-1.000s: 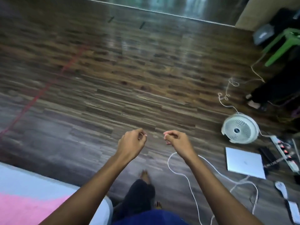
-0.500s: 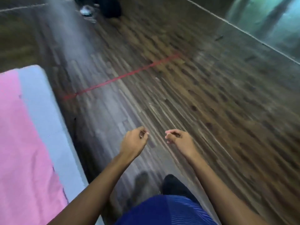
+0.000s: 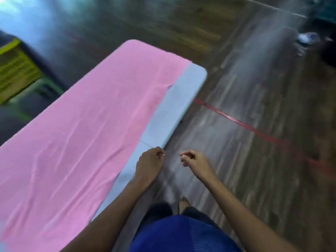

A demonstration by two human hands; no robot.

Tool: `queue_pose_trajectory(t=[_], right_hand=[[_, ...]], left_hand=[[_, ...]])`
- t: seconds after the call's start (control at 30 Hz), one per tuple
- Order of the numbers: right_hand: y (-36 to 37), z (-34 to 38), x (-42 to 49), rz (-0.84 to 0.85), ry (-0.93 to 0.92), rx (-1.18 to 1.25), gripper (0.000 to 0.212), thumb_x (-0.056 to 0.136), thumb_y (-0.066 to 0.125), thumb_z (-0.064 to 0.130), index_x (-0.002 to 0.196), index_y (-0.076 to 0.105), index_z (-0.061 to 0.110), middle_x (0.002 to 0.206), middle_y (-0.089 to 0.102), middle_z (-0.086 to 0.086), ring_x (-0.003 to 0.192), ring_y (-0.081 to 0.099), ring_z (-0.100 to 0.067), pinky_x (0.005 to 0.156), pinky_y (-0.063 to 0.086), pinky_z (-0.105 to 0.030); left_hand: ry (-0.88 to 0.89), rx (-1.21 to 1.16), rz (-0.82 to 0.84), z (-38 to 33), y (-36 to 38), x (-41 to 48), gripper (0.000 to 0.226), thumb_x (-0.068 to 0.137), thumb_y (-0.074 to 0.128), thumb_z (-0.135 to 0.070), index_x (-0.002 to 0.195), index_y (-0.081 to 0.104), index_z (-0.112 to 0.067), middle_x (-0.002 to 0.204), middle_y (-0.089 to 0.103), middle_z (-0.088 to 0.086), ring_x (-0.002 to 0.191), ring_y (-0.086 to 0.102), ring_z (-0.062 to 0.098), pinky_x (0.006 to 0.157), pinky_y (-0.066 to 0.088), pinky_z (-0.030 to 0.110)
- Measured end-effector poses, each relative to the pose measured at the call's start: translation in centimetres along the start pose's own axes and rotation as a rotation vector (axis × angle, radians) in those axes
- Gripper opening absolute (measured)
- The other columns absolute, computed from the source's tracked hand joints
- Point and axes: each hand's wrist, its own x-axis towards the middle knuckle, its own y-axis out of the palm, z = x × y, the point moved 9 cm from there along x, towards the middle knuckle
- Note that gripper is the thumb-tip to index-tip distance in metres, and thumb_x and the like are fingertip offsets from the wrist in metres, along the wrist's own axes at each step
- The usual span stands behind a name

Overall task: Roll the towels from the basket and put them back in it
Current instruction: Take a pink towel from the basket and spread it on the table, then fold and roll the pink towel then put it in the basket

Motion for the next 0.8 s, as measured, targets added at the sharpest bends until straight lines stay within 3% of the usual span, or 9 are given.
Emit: queue_pose_trajectory(t=[0.2,0.37,0.57,0.67,0.8], right_hand=[[8.8,4.9,8.5,0.374,-0.178,-0.421,0.015,0.088,0.060,0.015,0.097,0.071,0.018,0.085,0.069,0.002,0.084,0.064,-0.015,0.075,0.047,-0.026],[14.5,6.0,12.4,0.493,-0.424,-0.753,0.024,0.092,0.054,0.014,0.111,0.069,0.014,0.109,0.068,-0.008,0.099,0.064,-0.024,0.087,0.051,-0.034],[18.5,8.7,13.8,0.561,-0.845,-1.019,0.036,0.080,0.056,-0.005,0.112,0.066,0.008,0.115,0.059,-0.012,0.102,0.054,-0.032,0.079,0.050,-0.041],[19.8,9.2,15.2,0.619,-0.988,-1.122,0.049,0.071,0.058,-0.011,0.115,0.065,0.008,0.117,0.060,-0.012,0.101,0.053,-0.035,0.081,0.050,-0.044],[20.6,9.4,16.8,0.711,-1.130,-1.156,0.041,0.078,0.062,-0.006,0.116,0.063,0.007,0.117,0.062,-0.013,0.100,0.053,-0.036,0.080,0.050,-0.046]], left_hand=[[-0.338,-0.039,-0.252,9.8,-3.3,0.2,0.016,0.091,0.054,-0.018,0.099,0.068,-0.019,0.100,0.067,-0.002,0.093,0.060,0.018,0.075,0.036,0.025],[-0.533,0.049,-0.412,15.6,-3.5,-2.8,0.023,0.084,0.059,-0.003,0.105,0.069,-0.006,0.100,0.064,0.015,0.093,0.057,0.036,0.078,0.048,0.043],[-0.598,0.133,-0.476,17.8,-2.1,-5.5,0.040,0.070,0.067,0.011,0.108,0.067,-0.003,0.105,0.064,0.016,0.094,0.057,0.039,0.077,0.049,0.044],[-0.559,0.175,-0.519,17.4,-2.2,-5.7,0.035,0.072,0.072,0.010,0.104,0.068,-0.002,0.103,0.067,0.017,0.091,0.059,0.039,0.075,0.052,0.044],[-0.558,0.222,-0.528,18.0,-2.6,-5.3,0.027,0.073,0.071,0.011,0.097,0.069,-0.002,0.094,0.068,0.017,0.085,0.060,0.038,0.070,0.052,0.042]])
